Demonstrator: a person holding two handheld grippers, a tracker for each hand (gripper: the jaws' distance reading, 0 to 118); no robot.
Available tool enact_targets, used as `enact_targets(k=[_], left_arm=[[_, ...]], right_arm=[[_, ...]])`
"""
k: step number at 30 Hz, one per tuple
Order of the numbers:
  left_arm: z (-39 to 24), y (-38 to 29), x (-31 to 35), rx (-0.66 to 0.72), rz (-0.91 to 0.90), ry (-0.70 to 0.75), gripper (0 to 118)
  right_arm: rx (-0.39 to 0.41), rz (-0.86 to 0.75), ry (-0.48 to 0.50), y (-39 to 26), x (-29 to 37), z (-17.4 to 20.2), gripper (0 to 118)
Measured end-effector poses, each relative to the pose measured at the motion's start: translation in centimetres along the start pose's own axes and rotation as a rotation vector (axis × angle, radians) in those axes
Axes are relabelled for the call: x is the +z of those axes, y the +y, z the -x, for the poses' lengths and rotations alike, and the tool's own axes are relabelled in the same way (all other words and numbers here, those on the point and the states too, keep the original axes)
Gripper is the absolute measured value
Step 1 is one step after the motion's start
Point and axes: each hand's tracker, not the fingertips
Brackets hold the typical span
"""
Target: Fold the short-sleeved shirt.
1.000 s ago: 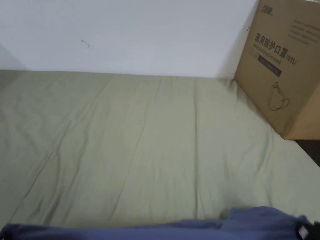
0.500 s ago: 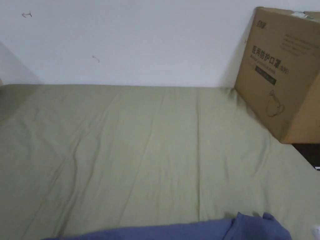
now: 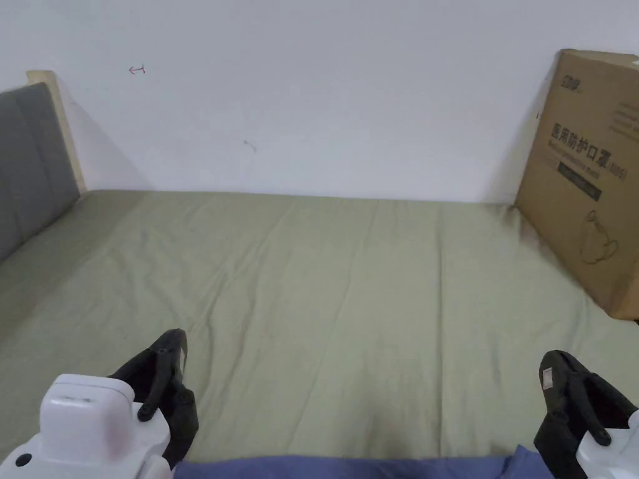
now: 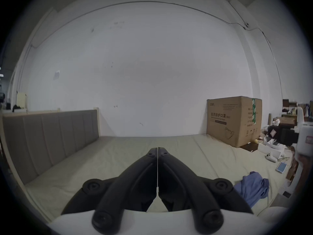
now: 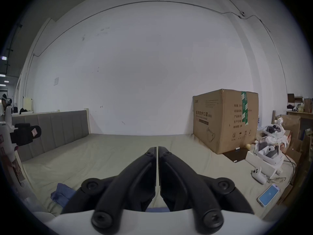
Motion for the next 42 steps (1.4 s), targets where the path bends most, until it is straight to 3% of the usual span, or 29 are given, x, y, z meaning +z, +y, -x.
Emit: enact_targets(k=[3,6,8,9,11,14,15,18,19,22,25,28,30,31,32,33,35,36,39,42], left_arm=[[1.9,0.5,-0.5,0.019,0.046,-0.05,0],[7.1,0.3,-2.8,0.161,0.293,-0.186,0],[11.9,-2.4,-5.5,0.408,0.627,-0.37,0],[13.5,-4.2,-6.7,0.595,0.767,-0.418,0],[16.8,-8.8,-7.0,0.84,0.851,-0.447,0],[20.4,-14.9,-7.2,0.979,0.928,-0.439,7],[21.4,-16.6,-7.3,1.025,0.957,-0.463,18],[21.4,-19.9,-6.6,1.134,0.935,-0.469,105],[21.5,-21.1,-6.8,1.147,0.951,-0.493,118],[22.5,-24.3,-7.6,1.144,0.944,-0.497,117],[20.5,-23.6,-8.4,1.217,0.859,-0.613,118],[16.6,-24.7,-10.4,1.253,0.971,-0.767,118],[14.7,-25.1,-11.4,1.142,0.989,-0.793,116],[14.1,-24.7,-12.0,1.04,0.991,-0.77,98],[13.8,-24.3,-12.2,0.968,1.008,-0.734,58],[13.4,-24.0,-12.0,0.878,1.018,-0.646,7],[13.7,-24.8,-12.0,0.689,1.142,-0.39,6],[13.3,-25.1,-11.4,0.953,1.053,-0.527,6],[12.0,-20.6,-10.9,0.699,1.082,-0.482,6],[14.0,-15.6,-10.6,0.528,1.063,-0.416,6]], right_arm=[[0.063,-0.009,0.016,0.7,0.3,-0.4,2],[0.091,0.043,0.069,1.6,0.4,-1.1,2],[0.094,0.098,0.092,1.9,0.5,-1.3,2],[0.093,0.129,0.098,2.0,0.5,-1.3,2],[0.077,0.173,0.109,1.9,0.4,-1.1,2],[0.047,0.191,0.122,1.5,0.1,-0.7,2],[0.017,0.191,0.152,1.4,0.0,-0.5,2],[-0.014,0.242,0.141,1.3,-0.9,0.4,2],[-0.036,0.261,0.148,1.2,-1.1,0.6,2],[-0.071,0.294,0.154,1.1,-1.7,0.8,2],[-0.076,0.316,0.152,1.1,-2.2,1.1,2],[-0.078,0.338,0.154,0.7,-2.5,1.8,2],[-0.077,0.351,0.156,0.5,-2.7,2.3,2],[-0.078,0.359,0.158,0.4,-2.8,2.6,2],[-0.081,0.362,0.159,0.3,-2.8,2.7,2],[-0.09,0.367,0.165,0.3,-2.8,2.7,2],[-0.105,0.376,0.178,0.1,-3.0,2.2,2],[-0.105,0.379,0.18,0.1,-2.9,2.2,2],[-0.095,0.392,0.184,0.0,-3.0,2.1,2],[-0.094,0.385,0.205,0.2,-3.0,1.3,2]])
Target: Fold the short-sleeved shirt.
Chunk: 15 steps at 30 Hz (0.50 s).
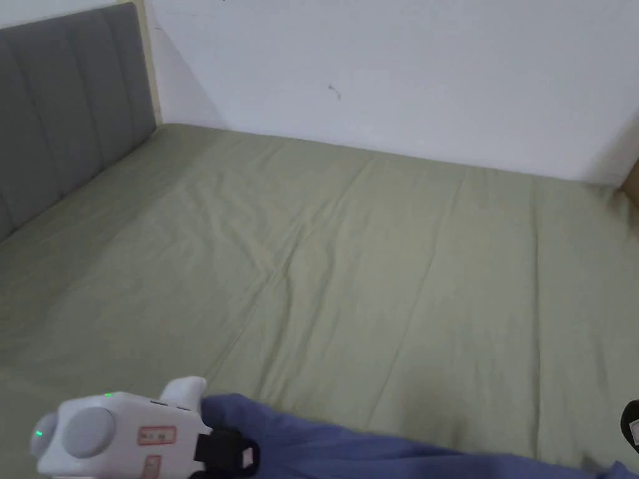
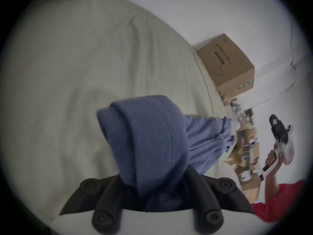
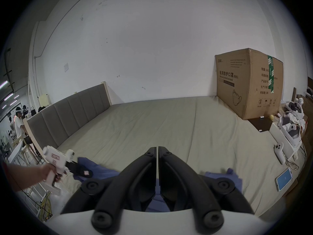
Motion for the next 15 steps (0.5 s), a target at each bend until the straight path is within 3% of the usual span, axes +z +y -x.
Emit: enact_targets(k=[2,4,6,7,10,13,14,15], left_arm=[[-0.4,1.0,3.6,-0.072,-0.013,0.138,6],[-1.8,1.7,6.3,-0.153,0.006,0.478,6],[-3.1,2.1,7.4,-0.259,0.014,0.685,7],[-1.8,2.4,7.0,-0.253,0.01,0.606,7],[-4.2,2.8,4.1,-0.055,0.006,0.276,7],[-9.9,2.0,-1.5,-0.029,0.069,0.058,13],[-11.1,1.9,-3.3,-0.042,0.094,0.017,33],[-11.4,2.2,-5.7,-0.053,0.124,-0.008,71]], right_arm=[[0.002,-0.022,0.0,0.1,0.3,-0.5,2],[-0.016,-0.036,-0.008,0.0,0.6,-1.1,2],[-0.05,-0.036,-0.01,-0.3,0.9,-1.9,2],[-0.064,-0.031,-0.015,-0.6,1.1,-2.3,2],[-0.104,-0.013,-0.032,-1.2,1.6,-3.3,2],[-0.128,0.0,-0.045,-1.7,2.3,-4.1,2],[-0.131,0.005,-0.049,-1.8,2.4,-4.4,2],[-0.133,0.011,-0.052,-1.9,2.6,-4.6,2]])
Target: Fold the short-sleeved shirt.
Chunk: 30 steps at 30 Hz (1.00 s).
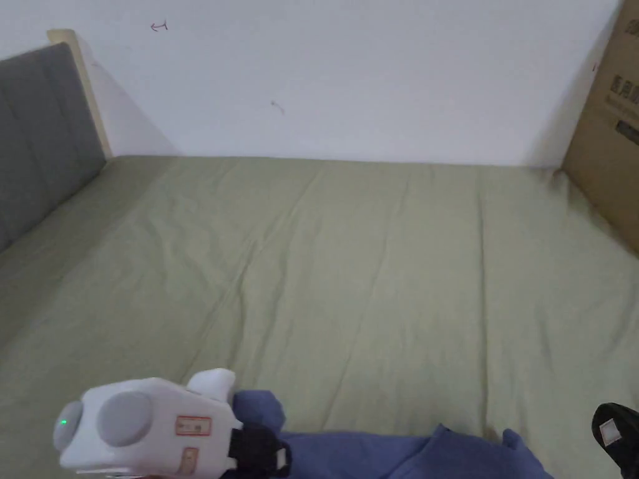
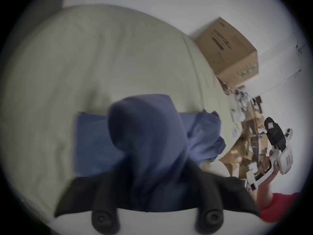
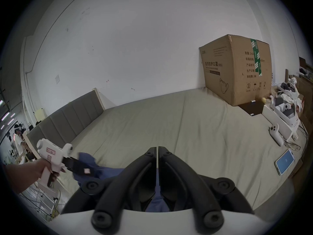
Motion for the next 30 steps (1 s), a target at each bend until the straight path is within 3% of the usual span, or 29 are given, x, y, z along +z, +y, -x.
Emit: enact_targets(k=[1,2,4,8,9,10,12,13,14,15,18,26,28,30], left_arm=[[-0.7,0.2,-1.5,-0.003,0.022,-0.007,115],[-0.9,0.3,-2.1,-0.003,0.029,0.0,117],[-0.9,0.2,-1.6,0.022,-0.012,0.006,108],[1.7,0.0,3.6,0.032,-0.111,0.098,110],[2.5,-0.1,4.8,0.047,-0.146,0.148,107],[3.1,-0.2,5.9,0.062,-0.171,0.17,85],[2.6,-0.9,6.7,0.029,-0.189,0.135,10],[2.3,-1.0,6.4,0.012,-0.201,0.151,10],[2.1,-1.0,5.8,-0.013,-0.205,0.203,0],[1.7,-1.1,4.9,-0.025,-0.215,0.24,1],[0.1,-1.1,0.5,-0.075,-0.116,0.144,1],[-5.7,-2.8,-9.0,-0.208,0.117,0.083,1],[-6.1,-2.7,-9.0,-0.202,0.136,-0.094,1],[-5.6,-2.9,-8.4,-0.08,0.172,-0.352,1]], right_arm=[[0.001,0.005,-0.004,0.0,0.1,-0.2,2],[0.004,0.01,-0.006,0.0,0.2,-0.3,2],[0.012,0.013,-0.008,0.0,0.3,-0.5,2],[0.018,0.012,0.01,0.0,0.0,-0.5,2],[0.018,0.014,0.013,0.0,-0.2,-0.4,2],[0.017,0.015,0.016,0.0,-0.4,-0.3,2],[0.015,0.016,0.028,0.0,-0.6,-0.1,2],[0.013,0.016,0.031,-0.1,-0.7,0.0,2],[0.011,0.017,0.034,-0.1,-0.7,0.1,2],[0.008,0.019,0.038,-0.1,-0.7,0.1,2],[0.01,0.029,0.042,-0.3,-0.7,0.2,2],[0.085,0.025,0.036,0.6,0.0,0.6,2],[0.087,0.023,0.045,0.9,0.1,0.8,2],[0.071,0.021,0.063,1.0,0.1,1.0,2]])
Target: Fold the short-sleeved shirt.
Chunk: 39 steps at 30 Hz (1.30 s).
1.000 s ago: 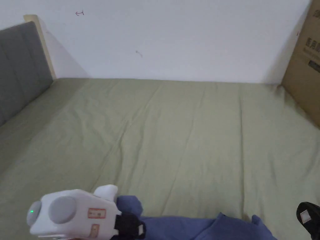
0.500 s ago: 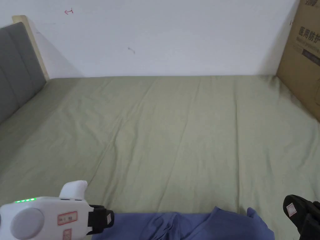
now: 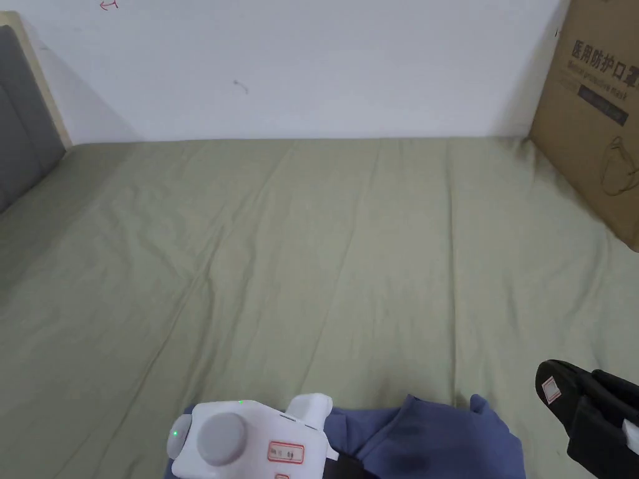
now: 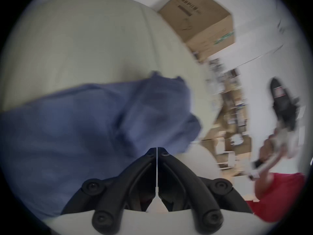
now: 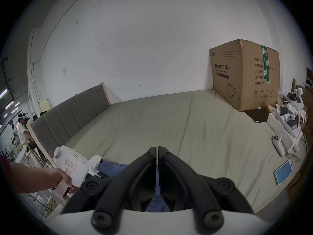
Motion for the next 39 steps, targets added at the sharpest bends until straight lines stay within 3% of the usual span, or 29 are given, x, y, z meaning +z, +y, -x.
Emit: enact_targets(k=[5,8,9,10,12,13,15,22,24,26,27,28,30,31,32,33,34,37,39], left_arm=[[0.3,-1.2,6.9,0.011,-0.182,0.014,1],[4.8,-2.7,12.7,0.124,-0.259,-0.065,3],[6.8,-3.7,14.8,0.168,-0.282,-0.092,10],[8.6,-4.3,16.5,0.207,-0.31,-0.099,33],[11.7,-6.3,19.3,0.264,-0.348,-0.088,99],[13.1,-7.2,20.2,0.294,-0.363,-0.085,99],[14.9,-7.8,20.5,0.33,-0.36,-0.088,118],[20.9,-7.1,14.5,0.489,-0.382,-0.294,118],[20.5,-5.0,12.0,0.384,-0.37,-0.457,118],[19.9,-3.8,9.3,0.354,-0.296,-0.446,108],[19.8,-3.5,8.2,0.325,-0.277,-0.381,82],[19.8,-3.1,7.4,0.297,-0.264,-0.286,11],[18.7,-2.7,7.3,0.317,-0.14,0.035,12],[17.5,-2.8,8.3,0.412,-0.203,-0.175,12],[16.2,-2.3,8.8,0.358,-0.197,-0.15,12],[14.7,-2.0,9.9,0.242,-0.171,-0.014,12],[14.0,-1.8,10.9,0.186,-0.17,0.028,12],[11.0,-2.2,15.3,0.185,-0.198,0.127,12],[9.9,-2.0,18.8,0.148,-0.218,0.364,12]], right_arm=[[-0.015,0.003,0.016,0.0,-0.3,0.5,2],[-0.007,0.015,0.013,-0.1,-0.7,0.9,2],[-0.008,0.022,0.013,-0.1,-0.8,1.1,2],[-0.012,0.032,0.015,0.0,-0.9,1.2,2],[-0.018,0.043,0.026,0.0,-1.1,1.6,2],[-0.017,0.047,0.028,-0.1,-1.3,1.8,2],[-0.01,0.06,0.03,-0.1,-1.8,2.3,2],[0.017,0.11,0.035,0.0,-3.3,4.0,2],[0.026,0.121,0.034,0.3,-3.5,4.4,2],[0.033,0.133,0.033,0.5,-3.8,4.6,2],[0.039,0.138,0.032,0.5,-3.9,4.8,2],[0.045,0.142,0.032,0.6,-4.0,5.0,2],[0.056,0.143,0.032,0.5,-4.1,5.2,2],[0.06,0.144,0.034,0.5,-4.1,5.3,2],[0.062,0.145,0.036,0.6,-4.1,5.3,2],[0.064,0.145,0.041,0.6,-4.1,5.3,2],[0.065,0.144,0.046,0.6,-4.1,5.3,2],[0.059,0.134,0.068,0.8,-3.8,5.0,2],[0.039,0.119,0.084,0.8,-3.6,4.6,2]])
